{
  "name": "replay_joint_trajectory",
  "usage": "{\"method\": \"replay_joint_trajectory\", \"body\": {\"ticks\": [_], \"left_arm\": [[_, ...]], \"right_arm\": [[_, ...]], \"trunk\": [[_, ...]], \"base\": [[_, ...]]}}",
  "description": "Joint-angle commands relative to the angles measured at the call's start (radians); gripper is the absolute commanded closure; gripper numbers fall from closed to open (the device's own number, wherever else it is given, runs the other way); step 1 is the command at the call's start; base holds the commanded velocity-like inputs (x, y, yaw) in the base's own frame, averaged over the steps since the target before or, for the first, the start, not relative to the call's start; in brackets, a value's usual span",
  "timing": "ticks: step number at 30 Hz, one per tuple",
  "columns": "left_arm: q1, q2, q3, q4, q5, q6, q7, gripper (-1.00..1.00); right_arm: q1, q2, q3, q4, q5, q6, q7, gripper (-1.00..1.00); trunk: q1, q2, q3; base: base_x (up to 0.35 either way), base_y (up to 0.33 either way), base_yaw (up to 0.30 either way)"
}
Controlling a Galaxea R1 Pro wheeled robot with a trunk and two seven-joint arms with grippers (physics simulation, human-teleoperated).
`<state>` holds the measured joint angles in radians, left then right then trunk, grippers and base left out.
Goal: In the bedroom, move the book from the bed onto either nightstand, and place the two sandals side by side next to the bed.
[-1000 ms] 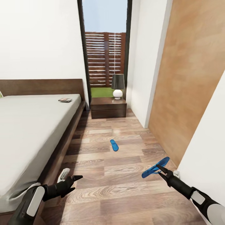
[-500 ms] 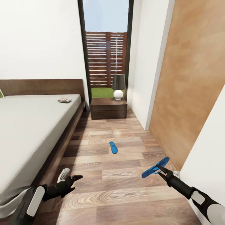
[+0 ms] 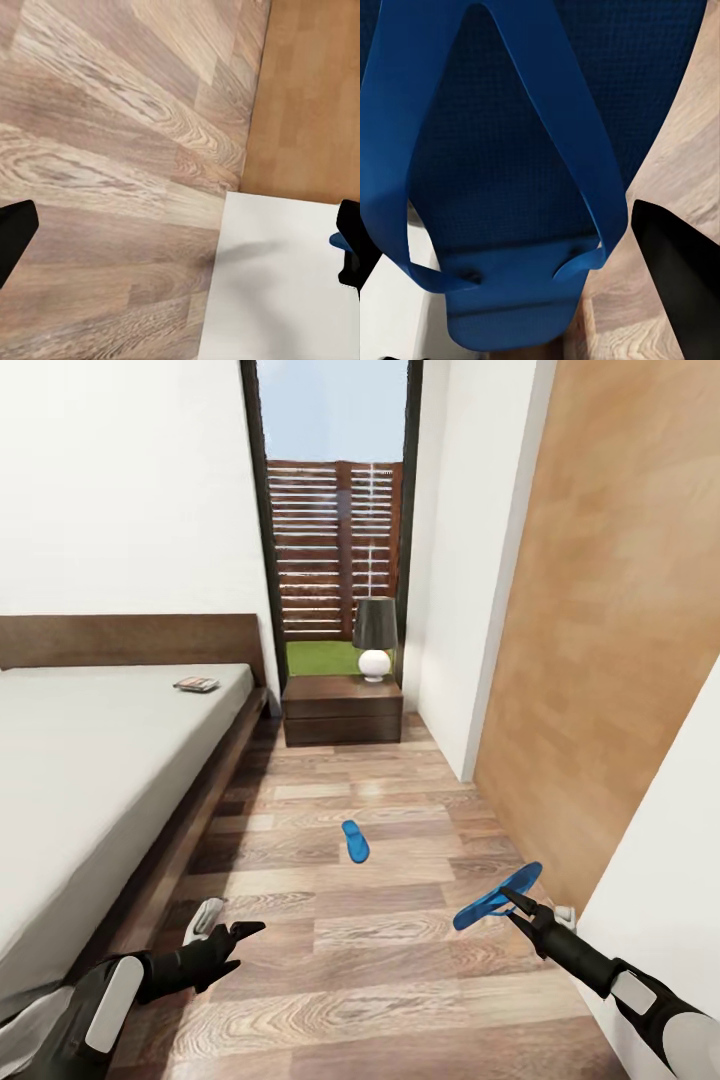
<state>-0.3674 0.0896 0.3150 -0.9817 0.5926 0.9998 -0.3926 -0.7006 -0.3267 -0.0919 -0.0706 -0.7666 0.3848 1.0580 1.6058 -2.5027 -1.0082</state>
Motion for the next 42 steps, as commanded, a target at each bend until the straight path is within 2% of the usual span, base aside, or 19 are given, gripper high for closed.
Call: {"method": "replay_joint_trajectory", "body": {"ticks": [1, 25, 42], "left_arm": [[-0.001, 0.0, 0.002, 0.0, -0.007, 0.005, -0.008, -1.0], [-0.001, -0.001, 0.002, 0.005, -0.007, 0.005, -0.008, -1.0], [-0.001, 0.0, 0.002, 0.005, -0.007, 0.005, -0.008, -1.0]], "right_arm": [[0.0, 0.0, -0.008, 0.0, 0.002, 0.011, 0.002, 1.0], [0.0, 0.0, -0.009, 0.0, 0.001, 0.01, 0.003, 1.0], [0.0, 0.0, -0.008, 0.0, 0.0, 0.009, 0.002, 1.0]], "trunk": [[0.0, 0.0, -0.001], [0.0, 0.0, -0.001], [0.0, 0.0, -0.001]], "base": [[0.158, -0.087, 0.0], [0.16, -0.109, 0.004], [0.159, -0.077, 0.189]]}}
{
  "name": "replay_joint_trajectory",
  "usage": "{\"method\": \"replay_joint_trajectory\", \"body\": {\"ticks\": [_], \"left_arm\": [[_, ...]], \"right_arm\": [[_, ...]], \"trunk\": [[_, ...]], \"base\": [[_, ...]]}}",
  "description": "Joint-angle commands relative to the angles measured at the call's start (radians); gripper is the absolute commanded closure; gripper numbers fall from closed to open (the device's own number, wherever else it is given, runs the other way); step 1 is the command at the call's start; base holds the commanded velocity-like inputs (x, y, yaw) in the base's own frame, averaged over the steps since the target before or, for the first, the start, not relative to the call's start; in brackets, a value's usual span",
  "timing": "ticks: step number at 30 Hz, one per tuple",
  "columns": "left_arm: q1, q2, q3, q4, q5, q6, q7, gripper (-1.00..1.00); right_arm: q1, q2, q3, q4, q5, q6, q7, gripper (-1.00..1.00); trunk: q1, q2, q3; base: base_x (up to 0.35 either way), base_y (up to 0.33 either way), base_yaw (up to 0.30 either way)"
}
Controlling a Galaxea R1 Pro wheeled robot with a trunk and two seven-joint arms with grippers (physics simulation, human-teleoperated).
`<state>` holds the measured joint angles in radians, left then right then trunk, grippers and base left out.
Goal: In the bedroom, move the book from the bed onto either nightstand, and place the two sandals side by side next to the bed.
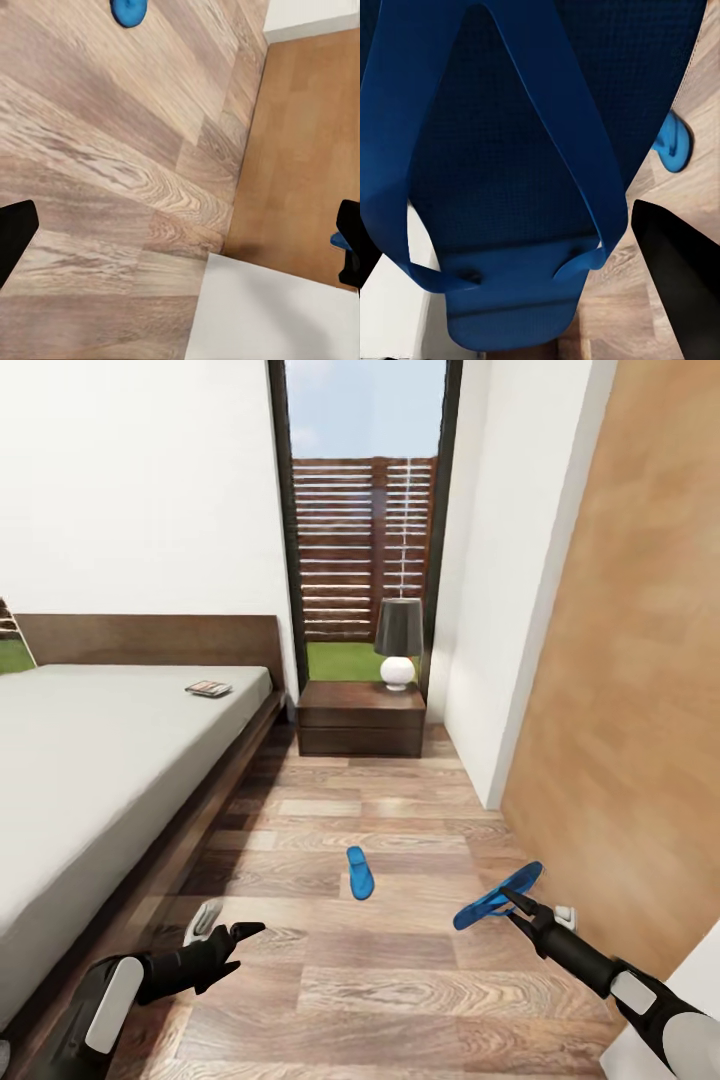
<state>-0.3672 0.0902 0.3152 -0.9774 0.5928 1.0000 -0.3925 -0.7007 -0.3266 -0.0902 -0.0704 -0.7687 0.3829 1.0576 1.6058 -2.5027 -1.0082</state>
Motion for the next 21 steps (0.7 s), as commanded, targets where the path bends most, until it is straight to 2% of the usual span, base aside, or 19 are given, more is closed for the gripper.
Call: {"method": "replay_joint_trajectory", "body": {"ticks": [1, 9, 21], "left_arm": [[-0.001, -0.001, 0.002, 0.0, -0.007, 0.005, -0.008, -1.0], [-0.001, -0.001, 0.002, 0.0, -0.007, 0.005, -0.008, -1.0], [-0.001, 0.0, 0.003, 0.002, -0.008, 0.005, -0.008, -1.0]], "right_arm": [[0.0, 0.0, -0.01, 0.0, 0.002, 0.011, 0.002, 1.0], [0.0, 0.0, -0.01, 0.0, 0.003, 0.012, 0.003, 1.0], [0.0, 0.0, -0.011, 0.0, 0.004, 0.011, 0.002, 1.0]], "trunk": [[0.0, 0.0, -0.001], [0.0, 0.0, -0.001], [0.0, 0.0, -0.001]], "base": [[0.161, -0.008, 0.175], [0.162, -0.003, 0.145], [0.162, 0.0, 0.019]]}}
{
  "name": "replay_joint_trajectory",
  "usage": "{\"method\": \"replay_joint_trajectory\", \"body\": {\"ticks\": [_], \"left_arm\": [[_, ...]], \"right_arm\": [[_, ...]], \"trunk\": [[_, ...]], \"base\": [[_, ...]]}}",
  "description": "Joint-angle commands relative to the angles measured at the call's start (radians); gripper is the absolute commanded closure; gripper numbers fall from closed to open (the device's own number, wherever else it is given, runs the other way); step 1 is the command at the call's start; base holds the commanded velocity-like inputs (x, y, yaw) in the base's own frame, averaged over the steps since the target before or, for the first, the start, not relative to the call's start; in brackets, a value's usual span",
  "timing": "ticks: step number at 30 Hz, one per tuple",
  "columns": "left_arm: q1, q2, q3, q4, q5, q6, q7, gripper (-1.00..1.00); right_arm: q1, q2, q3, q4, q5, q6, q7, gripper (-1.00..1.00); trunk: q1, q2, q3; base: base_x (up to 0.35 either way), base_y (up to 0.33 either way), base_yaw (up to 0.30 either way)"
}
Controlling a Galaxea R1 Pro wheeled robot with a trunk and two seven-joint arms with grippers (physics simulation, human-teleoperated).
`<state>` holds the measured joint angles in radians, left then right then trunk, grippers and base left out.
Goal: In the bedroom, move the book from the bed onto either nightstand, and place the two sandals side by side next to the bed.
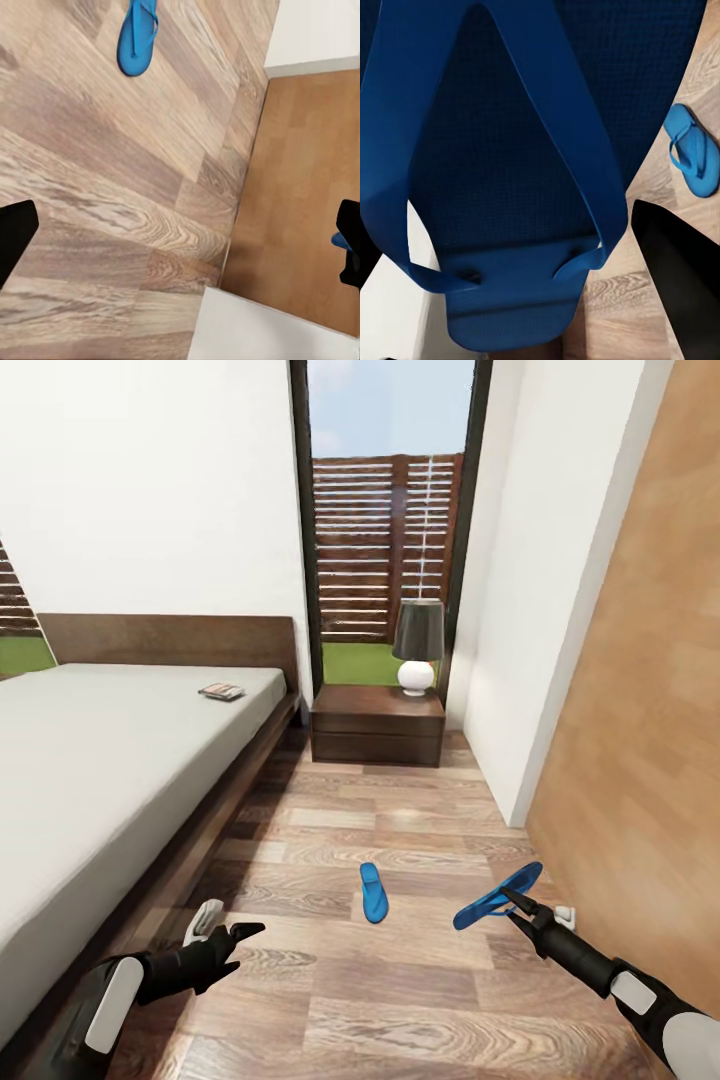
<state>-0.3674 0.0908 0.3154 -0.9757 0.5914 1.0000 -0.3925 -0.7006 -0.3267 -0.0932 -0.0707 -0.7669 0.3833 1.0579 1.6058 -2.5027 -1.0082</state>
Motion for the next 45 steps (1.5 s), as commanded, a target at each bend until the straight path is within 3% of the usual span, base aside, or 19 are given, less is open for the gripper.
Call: {"method": "replay_joint_trajectory", "body": {"ticks": [1, 45], "left_arm": [[-0.001, 0.0, 0.003, 0.0, -0.007, 0.005, -0.008, -1.0], [-0.001, 0.0, 0.004, 0.0, -0.008, 0.005, -0.008, -1.0]], "right_arm": [[0.0, 0.0, -0.008, 0.0, 0.003, 0.011, 0.002, 1.0], [0.0, 0.002, -0.007, 0.024, 0.004, 0.009, 0.002, 1.0]], "trunk": [[0.0, 0.0, -0.001], [0.0, 0.0, -0.001]], "base": [[0.162, 0.0, 0.001], [0.162, 0.0, 0.0]]}}
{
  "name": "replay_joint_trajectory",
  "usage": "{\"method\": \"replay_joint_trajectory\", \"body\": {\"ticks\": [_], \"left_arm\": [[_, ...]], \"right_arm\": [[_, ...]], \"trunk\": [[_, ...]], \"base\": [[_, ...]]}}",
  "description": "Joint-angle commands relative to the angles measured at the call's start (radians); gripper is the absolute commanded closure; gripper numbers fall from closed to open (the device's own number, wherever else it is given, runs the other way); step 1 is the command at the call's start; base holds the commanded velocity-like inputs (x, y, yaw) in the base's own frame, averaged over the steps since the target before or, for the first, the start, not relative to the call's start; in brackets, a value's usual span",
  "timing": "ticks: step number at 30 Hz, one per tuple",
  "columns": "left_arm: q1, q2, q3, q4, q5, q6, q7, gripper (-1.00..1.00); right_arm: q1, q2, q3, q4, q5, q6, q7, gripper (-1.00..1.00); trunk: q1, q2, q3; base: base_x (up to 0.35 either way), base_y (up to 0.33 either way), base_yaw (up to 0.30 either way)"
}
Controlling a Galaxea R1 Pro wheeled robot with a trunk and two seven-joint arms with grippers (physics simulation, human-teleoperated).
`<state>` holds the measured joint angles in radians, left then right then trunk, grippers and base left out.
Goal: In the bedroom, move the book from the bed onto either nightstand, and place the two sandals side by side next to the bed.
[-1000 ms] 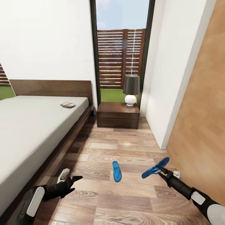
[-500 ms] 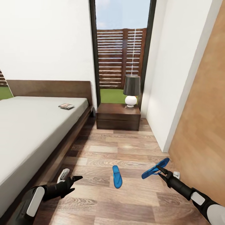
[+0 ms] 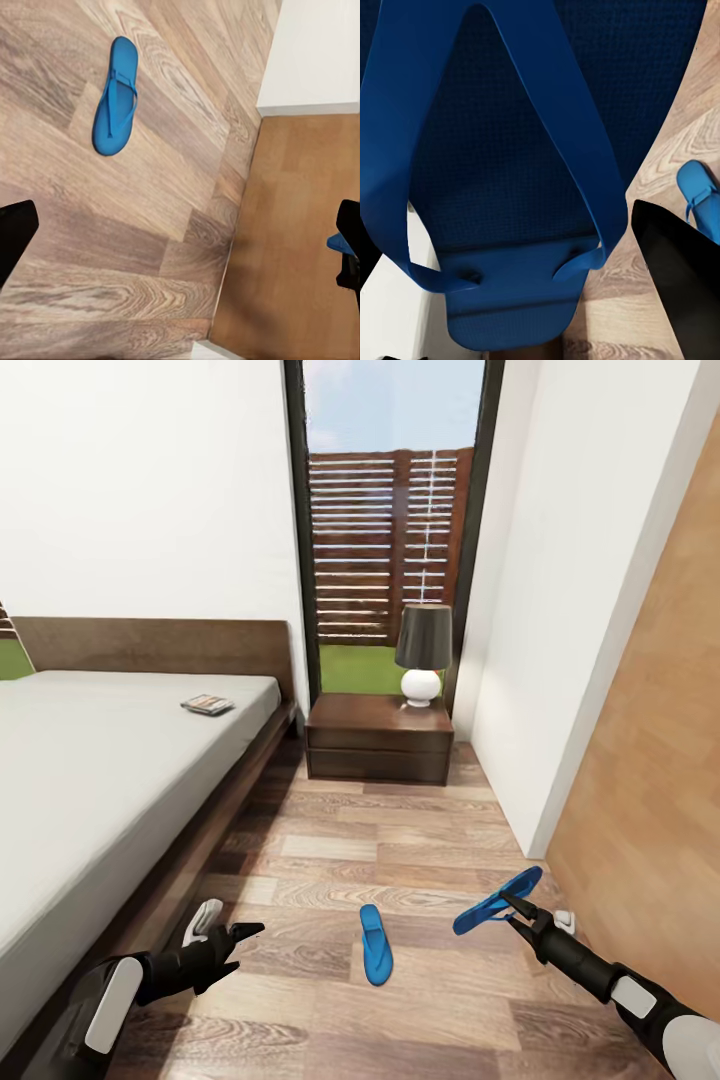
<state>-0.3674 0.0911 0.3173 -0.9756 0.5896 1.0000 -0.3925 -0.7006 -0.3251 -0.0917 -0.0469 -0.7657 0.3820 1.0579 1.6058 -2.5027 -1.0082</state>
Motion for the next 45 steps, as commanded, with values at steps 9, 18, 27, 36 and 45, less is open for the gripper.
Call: {"method": "replay_joint_trajectory", "body": {"ticks": [9, 18, 27, 36, 45], "left_arm": [[-0.001, 0.001, 0.003, 0.0, -0.007, 0.005, -0.008, -1.0], [-0.001, 0.0, 0.002, 0.0, -0.007, 0.004, -0.008, -1.0], [-0.001, -0.001, 0.002, 0.0, -0.007, 0.003, -0.008, -1.0], [0.005, 0.005, 0.002, -0.006, -0.001, 0.009, -0.014, -1.0], [0.051, 0.018, -0.001, -0.045, 0.006, 0.017, -0.02, -1.0]], "right_arm": [[0.0, 0.0, -0.008, 0.001, 0.003, 0.011, 0.002, 1.0], [0.0, 0.0, -0.008, 0.008, 0.002, 0.011, -0.003, 1.0], [0.0, 0.0, -0.008, 0.012, 0.002, 0.011, -0.007, 1.0], [0.005, 0.006, -0.013, 0.019, -0.003, 0.015, -0.001, 1.0], [0.026, 0.025, -0.014, 0.049, -0.006, 0.011, 0.01, 1.0]], "trunk": [[0.0, 0.0, -0.001], [0.0, 0.0, -0.001], [0.0, 0.0, -0.001], [0.0, 0.0, -0.001], [0.0, 0.0, -0.001]], "base": [[0.162, 0.0, 0.0], [0.162, 0.0, 0.0], [0.15, 0.0, 0.0], [0.03, 0.0, 0.0], [0.0, 0.0, 0.0]]}}
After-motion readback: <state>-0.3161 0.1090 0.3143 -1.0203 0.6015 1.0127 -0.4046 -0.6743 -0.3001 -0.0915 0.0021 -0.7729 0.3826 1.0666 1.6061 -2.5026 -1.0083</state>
